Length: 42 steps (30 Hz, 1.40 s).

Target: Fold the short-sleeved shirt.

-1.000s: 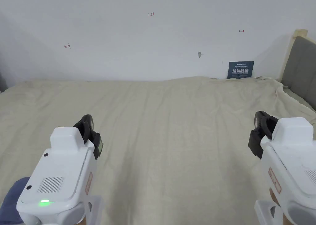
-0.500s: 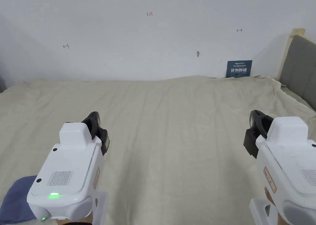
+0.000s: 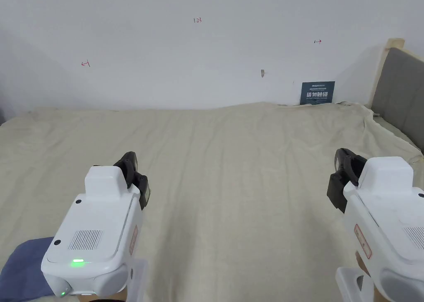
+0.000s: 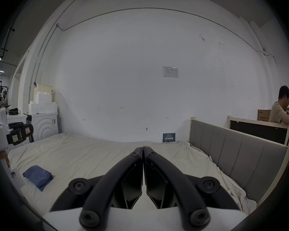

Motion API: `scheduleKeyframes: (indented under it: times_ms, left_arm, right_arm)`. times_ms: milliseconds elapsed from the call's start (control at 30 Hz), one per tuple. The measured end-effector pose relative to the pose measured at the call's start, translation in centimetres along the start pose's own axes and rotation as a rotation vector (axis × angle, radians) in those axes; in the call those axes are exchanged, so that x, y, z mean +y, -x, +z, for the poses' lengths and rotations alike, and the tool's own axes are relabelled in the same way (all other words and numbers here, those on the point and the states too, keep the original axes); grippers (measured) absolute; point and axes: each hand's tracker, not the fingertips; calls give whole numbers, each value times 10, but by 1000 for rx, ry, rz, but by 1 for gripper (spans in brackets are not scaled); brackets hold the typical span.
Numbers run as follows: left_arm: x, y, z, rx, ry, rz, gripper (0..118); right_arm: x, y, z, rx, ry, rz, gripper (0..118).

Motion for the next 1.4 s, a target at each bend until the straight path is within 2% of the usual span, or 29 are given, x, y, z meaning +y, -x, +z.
scheduleKeyframes:
  times_ms: [1400]
  left_arm:
    - [0, 2, 6, -4, -5, 6, 0]
  right_arm:
    - [3, 3, 4, 2, -8, -8, 0]
